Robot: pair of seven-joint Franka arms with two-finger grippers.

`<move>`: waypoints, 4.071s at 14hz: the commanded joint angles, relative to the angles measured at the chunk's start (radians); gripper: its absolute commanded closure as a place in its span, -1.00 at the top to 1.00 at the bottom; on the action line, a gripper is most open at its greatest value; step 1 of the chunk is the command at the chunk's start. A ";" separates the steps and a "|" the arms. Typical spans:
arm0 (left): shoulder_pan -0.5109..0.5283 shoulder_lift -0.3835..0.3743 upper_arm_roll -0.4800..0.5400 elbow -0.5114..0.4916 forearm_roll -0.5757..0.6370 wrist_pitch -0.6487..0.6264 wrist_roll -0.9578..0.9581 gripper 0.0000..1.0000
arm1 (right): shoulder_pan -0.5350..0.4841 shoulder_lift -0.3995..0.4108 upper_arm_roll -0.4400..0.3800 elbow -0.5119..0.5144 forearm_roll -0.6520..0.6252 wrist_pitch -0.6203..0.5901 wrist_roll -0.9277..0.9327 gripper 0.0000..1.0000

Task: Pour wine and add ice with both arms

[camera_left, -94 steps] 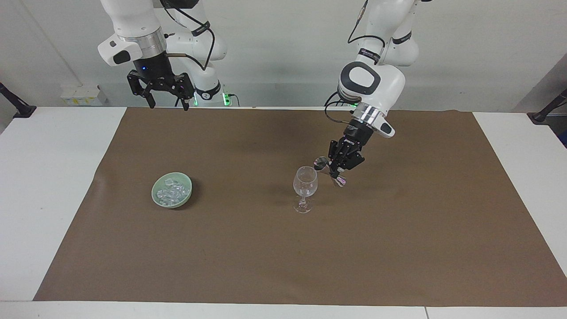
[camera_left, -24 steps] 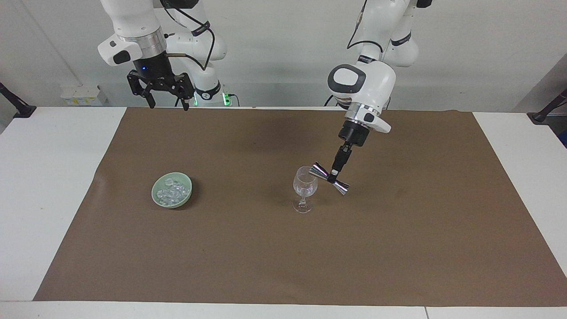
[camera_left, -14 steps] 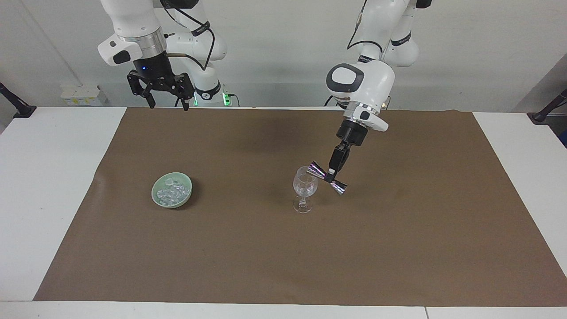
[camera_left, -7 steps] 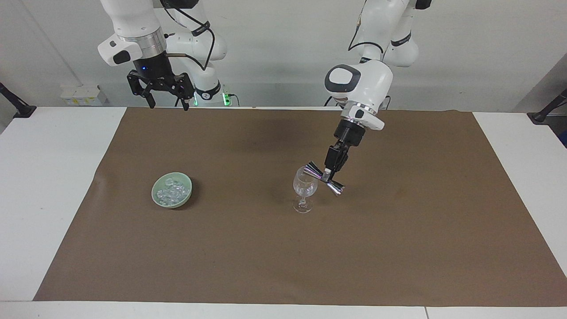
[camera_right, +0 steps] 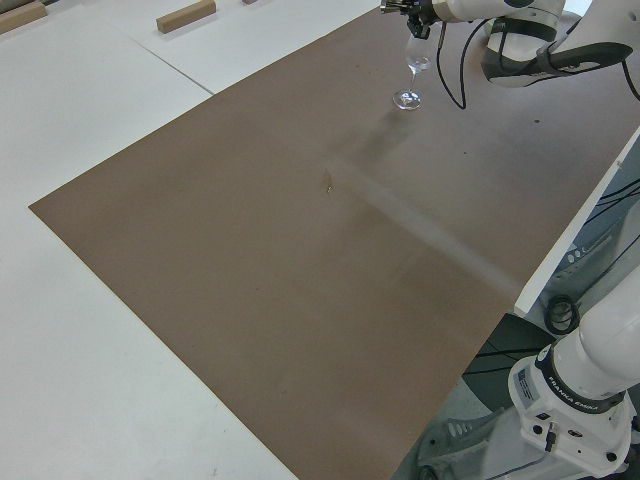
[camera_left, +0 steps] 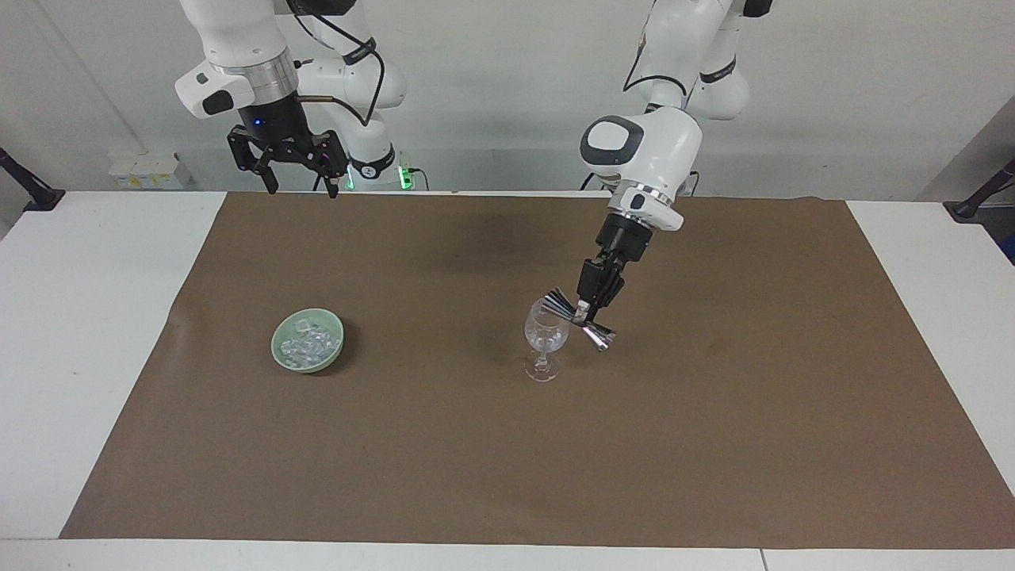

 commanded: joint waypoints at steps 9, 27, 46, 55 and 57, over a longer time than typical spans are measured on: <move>-0.017 -0.003 0.007 0.004 -0.004 0.003 -0.105 -1.00 | -0.014 -0.004 0.007 -0.001 0.019 -0.009 0.006 1.00; 0.653 -0.157 0.014 -0.070 -0.027 -1.126 -0.490 -1.00 | -0.014 -0.004 0.008 -0.001 0.017 -0.009 0.008 1.00; 1.036 0.242 0.024 0.060 0.026 -1.632 -0.598 -1.00 | -0.014 -0.004 0.007 -0.001 0.017 -0.009 0.008 1.00; 1.109 0.380 0.023 0.139 0.085 -1.633 -0.583 -1.00 | -0.014 -0.004 0.007 -0.001 0.017 -0.009 0.008 1.00; 1.112 0.389 0.024 0.139 0.085 -1.633 -0.581 -1.00 | -0.014 -0.004 0.008 -0.001 0.017 -0.009 0.008 1.00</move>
